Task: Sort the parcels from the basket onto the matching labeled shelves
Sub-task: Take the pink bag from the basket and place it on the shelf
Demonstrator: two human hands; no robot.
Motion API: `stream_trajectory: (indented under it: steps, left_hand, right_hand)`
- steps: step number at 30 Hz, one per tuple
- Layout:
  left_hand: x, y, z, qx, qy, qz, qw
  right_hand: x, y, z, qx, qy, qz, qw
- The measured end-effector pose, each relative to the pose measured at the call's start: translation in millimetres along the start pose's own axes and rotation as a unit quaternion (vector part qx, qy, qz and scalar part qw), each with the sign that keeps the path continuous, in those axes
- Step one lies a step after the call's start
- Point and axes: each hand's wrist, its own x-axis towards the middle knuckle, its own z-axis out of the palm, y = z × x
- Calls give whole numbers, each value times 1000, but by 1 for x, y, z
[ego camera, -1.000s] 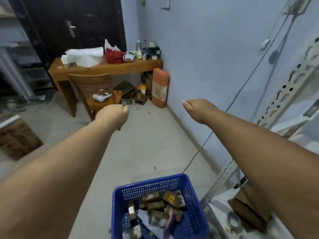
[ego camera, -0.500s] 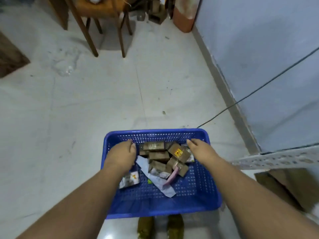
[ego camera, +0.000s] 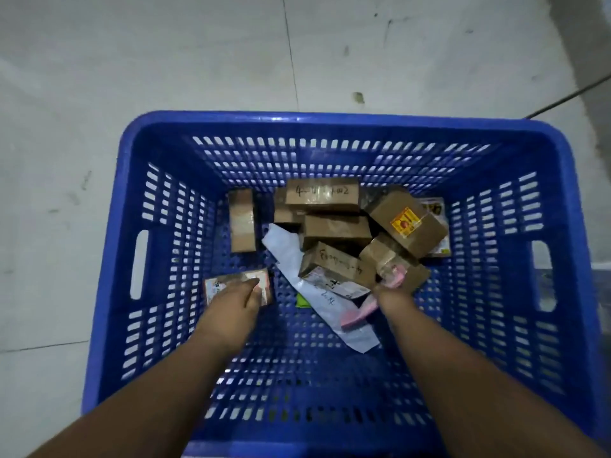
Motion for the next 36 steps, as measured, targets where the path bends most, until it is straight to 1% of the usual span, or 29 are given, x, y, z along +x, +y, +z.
stream_trajectory:
  steps: [2, 3, 6, 9, 10, 13, 15, 17, 20, 22, 25, 27, 28, 30, 33, 36]
  left_hand:
    - [-4, 0, 2, -33, 0, -28, 999]
    - [-8, 2, 2, -46, -1, -36, 998]
    - [-30, 15, -7, -91, -10, -62, 994]
    - [-62, 35, -24, -136, -25, -75, 987]
    - [-73, 43, -32, -146, -30, -74, 986]
    - [-112, 75, -64, -161, -55, -68, 983]
    - [-143, 103, -96, -172, -74, -50, 981]
    - [-177, 135, -137, -207, -71, -20, 975]
    - [-231, 184, -206, -306, -27, 11, 951]
    - [-276, 222, -261, -348, 2, 41, 937]
    - [-340, 278, -343, -397, -7, 124, 910]
    - [-395, 316, -403, -392, -6, 195, 899]
    - [-418, 331, -426, -392, 7, 228, 891]
    - [-472, 357, -473, -402, 61, 286, 868]
    - [-550, 386, -530, -424, 153, 348, 822]
    - [-623, 406, -579, -462, 188, 409, 764]
  right_hand:
    - [9, 9, 2, 53, 8, -23, 998]
    - [8, 14, -2, 67, 21, -21, 997]
    - [-15, 29, -23, 128, 32, -30, 991]
    - [-62, 37, -60, 205, -4, -35, 978]
    - [-83, 36, -76, 223, -28, -37, 974]
    - [-146, 23, -122, 241, -93, -72, 963]
    - [-196, 3, -153, 238, -126, -103, 957]
    - [-253, -26, -182, 230, -159, -145, 949]
    - [-345, -75, -223, 201, -210, -224, 930]
    - [-423, -112, -255, 200, -244, -285, 905]
    - [-543, -160, -303, 165, -272, -395, 861]
    - [-623, -185, -338, 139, -258, -471, 832]
    - [-658, -194, -352, 138, -247, -498, 820]
    - [-734, -202, -384, 157, -214, -549, 793]
    - [-838, -202, -425, 169, -197, -625, 736]
    - [-930, -191, -462, 138, -171, -683, 697]
